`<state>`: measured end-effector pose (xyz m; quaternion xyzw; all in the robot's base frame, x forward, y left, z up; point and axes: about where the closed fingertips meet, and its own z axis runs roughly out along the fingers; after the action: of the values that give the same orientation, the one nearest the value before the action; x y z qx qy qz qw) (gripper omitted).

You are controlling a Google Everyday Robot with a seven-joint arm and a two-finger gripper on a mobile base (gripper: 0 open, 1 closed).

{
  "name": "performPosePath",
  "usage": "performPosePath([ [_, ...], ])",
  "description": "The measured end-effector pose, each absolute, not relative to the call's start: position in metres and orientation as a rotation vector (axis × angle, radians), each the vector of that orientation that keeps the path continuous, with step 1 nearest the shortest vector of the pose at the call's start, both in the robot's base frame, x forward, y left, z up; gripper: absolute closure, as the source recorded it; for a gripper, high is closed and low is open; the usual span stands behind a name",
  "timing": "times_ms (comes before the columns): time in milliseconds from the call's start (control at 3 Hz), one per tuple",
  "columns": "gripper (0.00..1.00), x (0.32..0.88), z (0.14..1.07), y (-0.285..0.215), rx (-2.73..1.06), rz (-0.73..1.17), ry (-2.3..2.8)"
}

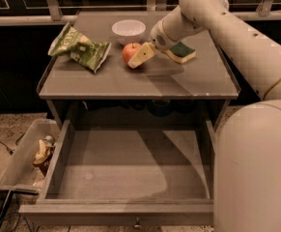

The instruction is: Place apple into top drawer

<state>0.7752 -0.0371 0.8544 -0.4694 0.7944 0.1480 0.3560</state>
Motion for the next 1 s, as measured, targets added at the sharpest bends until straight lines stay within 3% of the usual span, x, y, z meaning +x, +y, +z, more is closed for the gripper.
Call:
performPosePath([
  [1000, 0.88, 0.7752, 0.8542, -0.0369, -1.213, 0.383, 2.052],
])
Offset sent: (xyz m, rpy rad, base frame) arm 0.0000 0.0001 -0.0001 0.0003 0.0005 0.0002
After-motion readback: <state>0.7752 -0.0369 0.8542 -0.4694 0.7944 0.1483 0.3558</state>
